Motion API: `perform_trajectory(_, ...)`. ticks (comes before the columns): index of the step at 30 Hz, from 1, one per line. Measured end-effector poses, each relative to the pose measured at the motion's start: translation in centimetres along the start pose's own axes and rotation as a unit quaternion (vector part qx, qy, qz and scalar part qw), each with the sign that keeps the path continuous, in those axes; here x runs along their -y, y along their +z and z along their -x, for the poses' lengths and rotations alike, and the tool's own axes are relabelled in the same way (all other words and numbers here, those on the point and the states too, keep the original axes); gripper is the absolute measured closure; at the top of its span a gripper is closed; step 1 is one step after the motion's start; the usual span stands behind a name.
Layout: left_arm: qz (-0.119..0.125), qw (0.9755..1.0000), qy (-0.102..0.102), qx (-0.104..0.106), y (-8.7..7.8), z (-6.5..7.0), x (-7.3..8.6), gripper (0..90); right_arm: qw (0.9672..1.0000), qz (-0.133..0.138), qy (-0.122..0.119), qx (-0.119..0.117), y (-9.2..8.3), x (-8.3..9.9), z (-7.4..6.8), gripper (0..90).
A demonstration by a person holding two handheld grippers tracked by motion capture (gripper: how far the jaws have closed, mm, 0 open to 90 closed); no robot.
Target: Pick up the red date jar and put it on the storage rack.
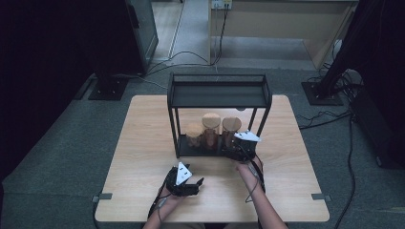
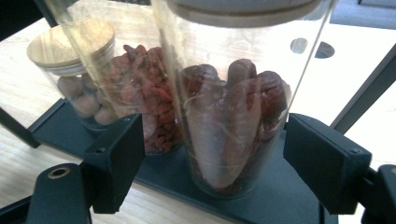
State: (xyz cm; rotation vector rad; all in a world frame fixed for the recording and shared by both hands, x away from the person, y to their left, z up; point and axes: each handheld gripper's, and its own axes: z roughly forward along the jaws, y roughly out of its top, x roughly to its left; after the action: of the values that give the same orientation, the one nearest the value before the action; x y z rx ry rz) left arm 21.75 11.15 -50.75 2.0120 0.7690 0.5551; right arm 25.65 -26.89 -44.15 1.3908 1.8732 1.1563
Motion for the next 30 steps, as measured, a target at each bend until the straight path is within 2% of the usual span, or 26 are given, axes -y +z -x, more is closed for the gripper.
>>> perform_trajectory(8,0.0,1.0,0.0,0.0,0.0,0.0,0.0,21.4,0.9997,0.014,-0.004,-0.018,-0.5,0.9,0.4,20.6)
perform_trajectory(19,0.001,1.0,0.002,-0.002,0.0,0.1,0.0,21.4,0.9985,0.019,-0.027,-0.044,-1.2,1.5,1.6,20.6)
perform_trajectory(30,0.002,1.0,-0.004,-0.001,0.0,-0.1,0.1,21.4,0.9959,0.032,-0.045,-0.071,-2.0,1.8,2.5,20.6)
